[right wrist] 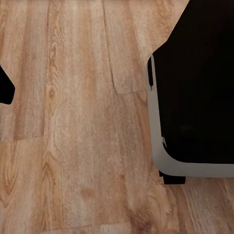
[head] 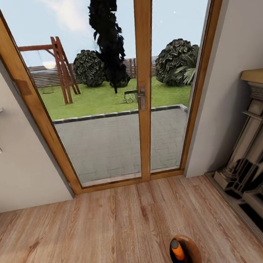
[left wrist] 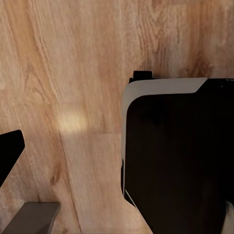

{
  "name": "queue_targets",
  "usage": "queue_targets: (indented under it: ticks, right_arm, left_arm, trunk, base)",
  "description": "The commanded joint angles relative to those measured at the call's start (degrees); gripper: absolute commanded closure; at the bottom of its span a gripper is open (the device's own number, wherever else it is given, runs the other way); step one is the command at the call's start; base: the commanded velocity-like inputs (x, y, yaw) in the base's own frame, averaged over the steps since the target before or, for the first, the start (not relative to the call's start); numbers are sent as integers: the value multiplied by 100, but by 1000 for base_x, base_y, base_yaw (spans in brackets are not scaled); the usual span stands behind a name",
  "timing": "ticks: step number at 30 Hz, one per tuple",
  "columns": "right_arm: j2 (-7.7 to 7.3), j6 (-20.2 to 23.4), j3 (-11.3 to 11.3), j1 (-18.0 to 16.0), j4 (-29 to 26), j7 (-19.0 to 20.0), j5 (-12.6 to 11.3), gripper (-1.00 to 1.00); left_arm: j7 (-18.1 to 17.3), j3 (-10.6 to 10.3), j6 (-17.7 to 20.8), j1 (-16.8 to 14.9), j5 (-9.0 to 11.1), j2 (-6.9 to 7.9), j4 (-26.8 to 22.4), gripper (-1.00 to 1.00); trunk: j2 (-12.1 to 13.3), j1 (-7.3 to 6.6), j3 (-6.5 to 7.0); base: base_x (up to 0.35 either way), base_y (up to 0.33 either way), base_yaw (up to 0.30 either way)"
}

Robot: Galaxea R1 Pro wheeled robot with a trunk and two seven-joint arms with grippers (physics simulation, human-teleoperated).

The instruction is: Put the three can of soda from the living room inside the tash can in the kitchen.

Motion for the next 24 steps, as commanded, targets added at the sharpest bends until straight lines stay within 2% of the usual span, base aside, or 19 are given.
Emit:
queue_targets:
  ticks: [1, 24]
  right_arm:
    - [0, 0, 1, 0, 0, 1, 0, -100]
    - [0, 0, 2, 0, 0, 3, 0, -100]
  left_arm:
    - [0, 0, 0, 0, 0, 1, 0, -100]
    - [0, 2, 0, 2, 0, 1, -1, -100]
  trunk:
    - [0, 0, 0]
    - [0, 0, 0]
  base:
    - [0, 0, 0]
    - [0, 0, 0]
